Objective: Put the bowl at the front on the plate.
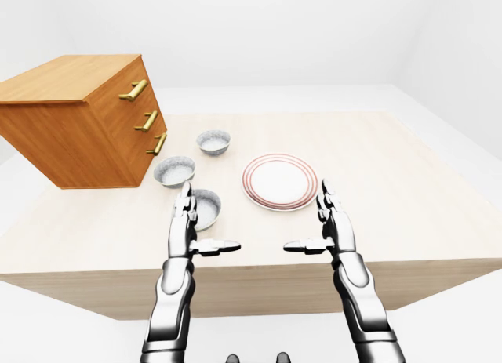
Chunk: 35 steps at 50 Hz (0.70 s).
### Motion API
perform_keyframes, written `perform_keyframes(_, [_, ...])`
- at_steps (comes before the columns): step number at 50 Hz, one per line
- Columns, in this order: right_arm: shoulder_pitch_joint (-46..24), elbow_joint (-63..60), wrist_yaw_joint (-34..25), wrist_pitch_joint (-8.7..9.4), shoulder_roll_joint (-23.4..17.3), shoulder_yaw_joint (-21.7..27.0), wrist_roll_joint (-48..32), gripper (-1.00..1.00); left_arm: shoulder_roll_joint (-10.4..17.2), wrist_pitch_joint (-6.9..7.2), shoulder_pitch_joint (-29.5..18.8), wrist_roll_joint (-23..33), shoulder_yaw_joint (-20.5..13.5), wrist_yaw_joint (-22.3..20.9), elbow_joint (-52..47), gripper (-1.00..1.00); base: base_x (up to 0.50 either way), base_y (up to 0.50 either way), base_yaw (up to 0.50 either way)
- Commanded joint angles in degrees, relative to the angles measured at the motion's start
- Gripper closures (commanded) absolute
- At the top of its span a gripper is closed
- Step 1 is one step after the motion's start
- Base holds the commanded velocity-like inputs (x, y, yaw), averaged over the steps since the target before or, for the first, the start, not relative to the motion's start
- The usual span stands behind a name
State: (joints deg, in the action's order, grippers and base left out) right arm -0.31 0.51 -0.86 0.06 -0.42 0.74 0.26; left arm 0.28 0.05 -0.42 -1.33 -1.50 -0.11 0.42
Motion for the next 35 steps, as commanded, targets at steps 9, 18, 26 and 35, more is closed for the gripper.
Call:
perform_keyframes(9, [-1.61,2.65,-1.18,0.77,-0.7,0.64,-1.35,-1.0,-0.3,-3.29,6.99,-1.9,-6.23,10.42,-11.87,-1.0,0.0,0.0,0.0])
perform_keyframes(18, [-1.47,3.31,-1.31,0.16,-0.69,0.77,-1.19,-1.0,-1.78,0.04,10.51,-2.27,-11.47,15.0,-19.5,-1.0,0.0,0.0,0.0])
perform_keyframes(26, [-1.67,3.65,-1.04,0.91,-0.71,0.72,-1.49,-1.0,-2.91,4.79,13.03,-6.29,-19.39,18.23,-25.08,-1.0,0.0,0.0,0.0])
perform_keyframes(35, [-1.81,3.9,-1.05,0.89,-0.74,0.8,-1.47,-1.0,-3.58,4.95,11.21,-5.54,-24.97,28.15,-24.78,-1.0,0.0,0.0,0.0])
